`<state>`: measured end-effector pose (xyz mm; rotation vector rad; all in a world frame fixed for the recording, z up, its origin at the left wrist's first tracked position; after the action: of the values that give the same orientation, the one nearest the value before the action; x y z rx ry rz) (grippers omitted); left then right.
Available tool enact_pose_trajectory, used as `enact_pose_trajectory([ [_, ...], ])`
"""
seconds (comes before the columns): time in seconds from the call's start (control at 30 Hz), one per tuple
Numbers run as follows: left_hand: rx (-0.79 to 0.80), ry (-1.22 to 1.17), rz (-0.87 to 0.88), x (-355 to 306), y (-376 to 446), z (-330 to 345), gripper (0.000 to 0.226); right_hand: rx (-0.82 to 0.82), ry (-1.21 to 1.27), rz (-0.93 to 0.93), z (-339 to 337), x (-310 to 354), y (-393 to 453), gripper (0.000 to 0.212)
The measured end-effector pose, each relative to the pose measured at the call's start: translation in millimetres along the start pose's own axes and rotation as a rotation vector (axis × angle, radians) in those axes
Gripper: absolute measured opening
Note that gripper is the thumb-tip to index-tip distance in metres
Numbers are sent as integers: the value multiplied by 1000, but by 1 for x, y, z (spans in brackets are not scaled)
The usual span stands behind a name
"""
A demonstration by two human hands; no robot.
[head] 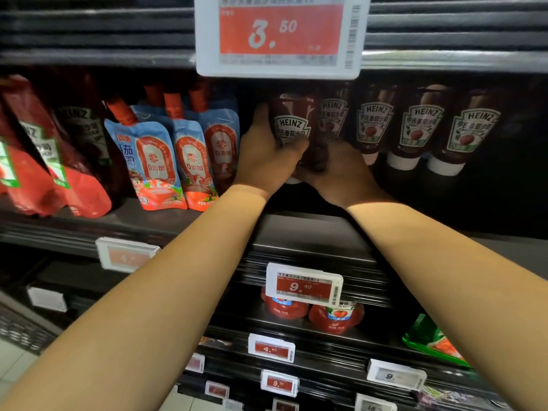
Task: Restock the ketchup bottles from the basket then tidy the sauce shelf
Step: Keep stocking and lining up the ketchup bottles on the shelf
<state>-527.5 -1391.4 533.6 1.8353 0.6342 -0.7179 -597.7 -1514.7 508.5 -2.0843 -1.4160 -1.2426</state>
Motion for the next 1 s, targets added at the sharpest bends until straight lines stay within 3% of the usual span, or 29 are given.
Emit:
enact_pose_trajectory([
  [0.2, -20, 293, -31, 5, -2, 7, 85, -62, -45, 2, -3, 0, 4, 43],
  [0.4, -99, 320, -66, 11, -1, 3, 74, -68, 13, 116, -15, -24, 6, 47],
  [0.6, -103, 357, -74, 16, -1, 7, 70, -87, -29, 83, -10, -22, 10, 29],
  [0.9, -85, 274, -78, 21, 3, 7, 64, -157, -125, 11, -13, -18, 13, 23],
  [1.0, -78, 260, -79, 22, 3, 10, 64, -180, -111, 65, -17, -23, 15, 22],
])
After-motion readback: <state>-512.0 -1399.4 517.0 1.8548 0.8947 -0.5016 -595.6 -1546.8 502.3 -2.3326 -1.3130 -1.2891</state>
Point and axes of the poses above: each hand's wrist, its own y-axis towards the middle knuckle, its own z-axis out of the palm, x = y × z, the point moved 6 cm from there along y, towards the middle knuckle, and after that the axes turned 12 degrees about z, right-handed, at the moved point
